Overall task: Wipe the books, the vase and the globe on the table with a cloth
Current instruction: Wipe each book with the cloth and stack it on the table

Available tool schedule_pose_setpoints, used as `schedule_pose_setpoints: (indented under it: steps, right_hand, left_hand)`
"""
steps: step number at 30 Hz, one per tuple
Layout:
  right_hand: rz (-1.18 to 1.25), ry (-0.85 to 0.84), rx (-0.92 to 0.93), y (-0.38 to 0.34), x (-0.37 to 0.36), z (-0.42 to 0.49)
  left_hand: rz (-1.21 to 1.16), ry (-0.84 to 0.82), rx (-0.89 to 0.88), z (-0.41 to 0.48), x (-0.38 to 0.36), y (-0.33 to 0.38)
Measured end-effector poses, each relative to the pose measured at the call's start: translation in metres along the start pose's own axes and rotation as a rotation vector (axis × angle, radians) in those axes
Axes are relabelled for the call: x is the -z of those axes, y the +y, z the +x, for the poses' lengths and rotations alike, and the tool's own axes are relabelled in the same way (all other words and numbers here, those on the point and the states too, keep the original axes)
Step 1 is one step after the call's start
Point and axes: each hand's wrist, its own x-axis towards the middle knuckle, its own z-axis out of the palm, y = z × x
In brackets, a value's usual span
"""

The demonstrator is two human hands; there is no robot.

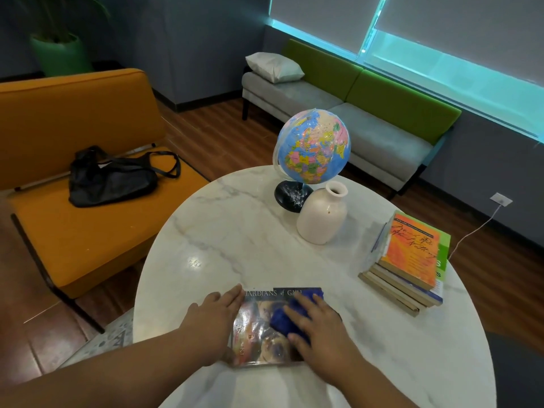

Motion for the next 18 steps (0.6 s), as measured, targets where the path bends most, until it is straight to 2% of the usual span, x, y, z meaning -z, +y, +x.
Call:
schedule_pose_setpoints:
  steps: [3,5,9,11,14,18]
  right_hand:
    - [-0.137,-0.056,0.051,-0.001,-0.005,-0.004]
    - [-0.151,-0.064,-0.006,0.009,0.0,-0.004]
    - [-0.13,0.024,-0.149,0.023,-0.008,0.003]
    - [-0.201,-0.055,-0.101,0.011,-0.018,-0.005]
    - [-0.204,-0.064,0.035,0.005,-0.033,-0.023]
    - [-0.194,0.054,-0.052,0.02,-0.011,-0.021]
  left_hand:
    - [0.01,-0.004,0.002,-0.001,0.0,0.0]
    - [0.007,0.0,0.003,-0.001,-0.001,0.0]
    - [0.002,0.017,0.002,0.0,-0.004,-0.001]
    - [0.012,0.01,0.002,0.0,-0.003,-0.001]
    - [0.011,0.002,0.003,0.001,-0.003,-0.001]
    - [0.008,0.002,0.004,0.0,-0.002,0.0]
